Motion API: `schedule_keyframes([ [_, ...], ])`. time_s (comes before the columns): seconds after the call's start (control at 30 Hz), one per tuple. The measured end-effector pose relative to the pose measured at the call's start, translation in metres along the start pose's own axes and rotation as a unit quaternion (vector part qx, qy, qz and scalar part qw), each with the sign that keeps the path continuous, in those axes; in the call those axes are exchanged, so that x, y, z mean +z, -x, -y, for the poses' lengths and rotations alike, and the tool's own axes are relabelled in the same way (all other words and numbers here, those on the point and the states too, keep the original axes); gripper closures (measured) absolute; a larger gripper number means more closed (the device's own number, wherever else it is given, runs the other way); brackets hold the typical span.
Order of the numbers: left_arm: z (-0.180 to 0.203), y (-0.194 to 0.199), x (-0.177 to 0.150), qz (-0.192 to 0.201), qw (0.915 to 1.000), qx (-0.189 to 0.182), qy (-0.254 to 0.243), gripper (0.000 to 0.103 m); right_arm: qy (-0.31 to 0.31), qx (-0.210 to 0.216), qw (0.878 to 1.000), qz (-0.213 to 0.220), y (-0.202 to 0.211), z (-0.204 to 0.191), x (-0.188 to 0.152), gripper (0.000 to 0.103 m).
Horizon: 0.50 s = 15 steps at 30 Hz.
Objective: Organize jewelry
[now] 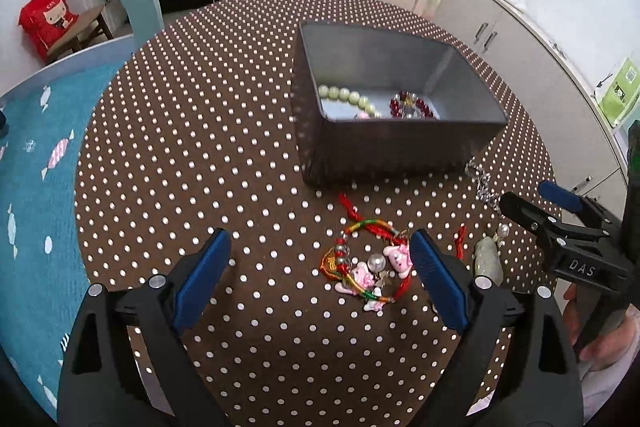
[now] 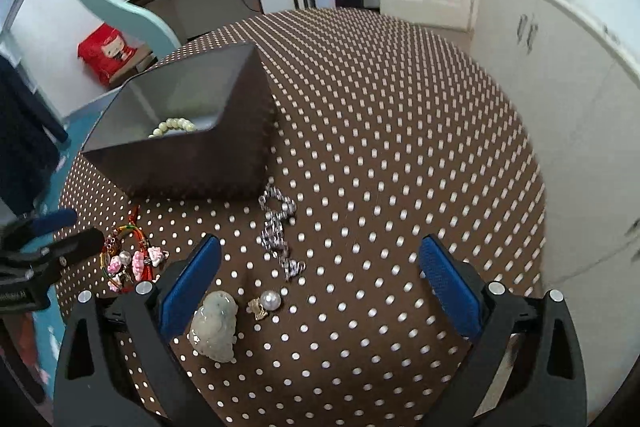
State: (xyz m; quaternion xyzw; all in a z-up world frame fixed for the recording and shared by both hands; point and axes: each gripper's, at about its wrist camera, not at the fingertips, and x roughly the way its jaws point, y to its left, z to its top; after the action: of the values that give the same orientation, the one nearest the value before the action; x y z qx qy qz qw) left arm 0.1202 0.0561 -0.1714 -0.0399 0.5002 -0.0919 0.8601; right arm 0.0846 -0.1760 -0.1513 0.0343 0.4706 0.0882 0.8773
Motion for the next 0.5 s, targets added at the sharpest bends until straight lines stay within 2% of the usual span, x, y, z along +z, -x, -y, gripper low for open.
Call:
schedule_keyframes([
  [0.07,0.000,-0.003,-0.001,0.000,1.0000,0.003,-0.004,0.012,-0.008,0.007,1.000,-0.008,-0.004,0.002,-0.003,0.007],
  [0.17,0.000,-0.008,-0.002,-0.006,0.9999,-0.001,-0.009,0.014,0.004,-0.006,1.000,-0.006,-0.005,0.001,-0.006,0.007],
  [0.23,0.000,-0.012,-0.002,-0.014,0.9998,-0.002,-0.014,0.031,0.010,-0.012,1.000,-0.005,-0.005,-0.002,-0.006,0.007],
  [0.37,0.004,-0.018,-0.005,-0.021,0.9995,-0.007,-0.024,0.042,0.018,-0.008,1.000,0.005,-0.005,-0.007,-0.007,0.007],
  [0.43,0.008,-0.016,-0.004,-0.024,0.9990,-0.023,-0.029,0.061,0.023,-0.002,1.000,0.011,-0.006,-0.011,-0.006,0.007],
  [0.5,0.011,-0.016,-0.003,-0.024,0.9988,-0.026,-0.035,0.070,0.031,0.005,0.999,0.016,-0.007,-0.015,-0.006,0.007],
])
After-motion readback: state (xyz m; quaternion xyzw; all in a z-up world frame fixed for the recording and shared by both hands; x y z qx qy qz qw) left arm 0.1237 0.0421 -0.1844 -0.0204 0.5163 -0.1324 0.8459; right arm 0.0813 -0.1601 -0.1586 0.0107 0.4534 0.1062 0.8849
